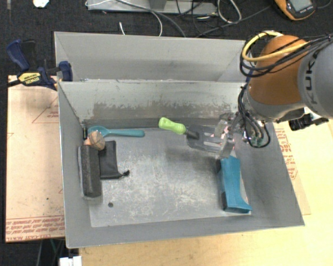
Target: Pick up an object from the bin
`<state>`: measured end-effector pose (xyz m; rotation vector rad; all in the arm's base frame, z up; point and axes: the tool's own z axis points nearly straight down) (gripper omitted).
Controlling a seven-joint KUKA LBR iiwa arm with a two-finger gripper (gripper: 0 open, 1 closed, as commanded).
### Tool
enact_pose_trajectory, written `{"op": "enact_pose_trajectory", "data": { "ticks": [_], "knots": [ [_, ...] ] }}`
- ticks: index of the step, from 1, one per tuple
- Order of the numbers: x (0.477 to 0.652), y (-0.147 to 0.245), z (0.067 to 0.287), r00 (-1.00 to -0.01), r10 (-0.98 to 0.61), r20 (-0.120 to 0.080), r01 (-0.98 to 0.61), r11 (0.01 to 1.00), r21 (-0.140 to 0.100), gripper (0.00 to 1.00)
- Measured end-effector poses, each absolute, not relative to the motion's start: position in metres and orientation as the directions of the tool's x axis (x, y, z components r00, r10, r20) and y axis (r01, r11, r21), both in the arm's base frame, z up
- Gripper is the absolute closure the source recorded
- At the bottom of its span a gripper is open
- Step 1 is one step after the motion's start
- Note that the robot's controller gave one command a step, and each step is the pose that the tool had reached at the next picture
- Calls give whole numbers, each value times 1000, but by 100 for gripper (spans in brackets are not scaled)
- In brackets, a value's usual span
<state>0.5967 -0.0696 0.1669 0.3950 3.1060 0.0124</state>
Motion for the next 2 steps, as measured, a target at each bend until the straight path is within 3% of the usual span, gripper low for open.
{"op": "enact_pose_trajectory", "data": {
  "ticks": [2],
  "knots": [
    [596,-69,202,-968,249,-7,249,968,10,100]
  ]
}}
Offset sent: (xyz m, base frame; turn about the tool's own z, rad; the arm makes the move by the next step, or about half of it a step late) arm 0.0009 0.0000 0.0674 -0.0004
